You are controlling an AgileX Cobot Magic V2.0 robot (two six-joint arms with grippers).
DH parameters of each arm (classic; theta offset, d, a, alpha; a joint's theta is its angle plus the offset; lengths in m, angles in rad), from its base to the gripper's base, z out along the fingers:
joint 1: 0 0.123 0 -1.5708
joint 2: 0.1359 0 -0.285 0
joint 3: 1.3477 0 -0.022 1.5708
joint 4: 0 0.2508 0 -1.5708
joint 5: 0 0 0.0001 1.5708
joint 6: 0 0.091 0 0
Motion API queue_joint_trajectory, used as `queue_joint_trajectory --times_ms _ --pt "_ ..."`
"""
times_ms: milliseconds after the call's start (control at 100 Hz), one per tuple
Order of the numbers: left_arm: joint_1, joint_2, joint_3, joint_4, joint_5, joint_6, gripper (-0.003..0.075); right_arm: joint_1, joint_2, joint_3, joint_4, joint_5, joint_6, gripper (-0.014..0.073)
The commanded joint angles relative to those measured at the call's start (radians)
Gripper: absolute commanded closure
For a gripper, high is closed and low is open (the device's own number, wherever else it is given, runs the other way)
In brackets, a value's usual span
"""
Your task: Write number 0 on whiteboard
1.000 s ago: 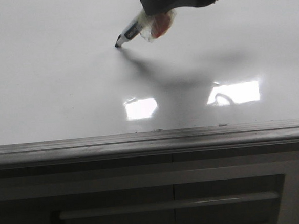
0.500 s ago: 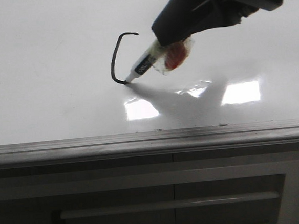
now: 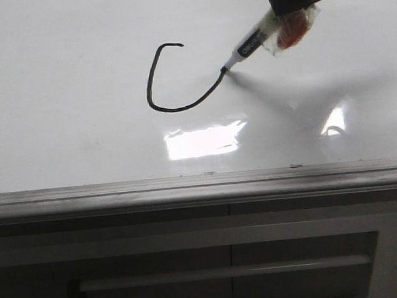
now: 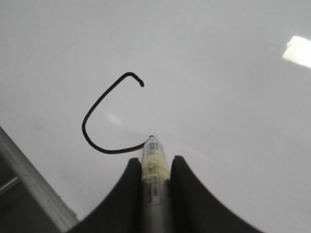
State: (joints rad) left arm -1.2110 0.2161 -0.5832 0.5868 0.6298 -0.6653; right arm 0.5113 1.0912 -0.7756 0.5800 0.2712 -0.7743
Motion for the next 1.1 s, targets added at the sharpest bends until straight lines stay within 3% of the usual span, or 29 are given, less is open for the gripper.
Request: queue_joint_trajectory --times_ms 0,740,1090 --pt "-0.005 0.015 -0.023 0.018 -0.075 -0.008 0.064 -0.016 0.018 -0.048 -0.029 -0.107 -0.01 0.0641" --pt "-0.005 0.015 -0.016 0.018 -0.075 -0.008 0.064 0.076 0.115 -0.136 -0.029 -0.108 -0.012 0.0641" --pt "-0.005 0.015 -0.016 0.018 -0.075 -0.008 0.064 0.154 -0.05 -0.242 -0.029 0.019 -0.017 0.0641"
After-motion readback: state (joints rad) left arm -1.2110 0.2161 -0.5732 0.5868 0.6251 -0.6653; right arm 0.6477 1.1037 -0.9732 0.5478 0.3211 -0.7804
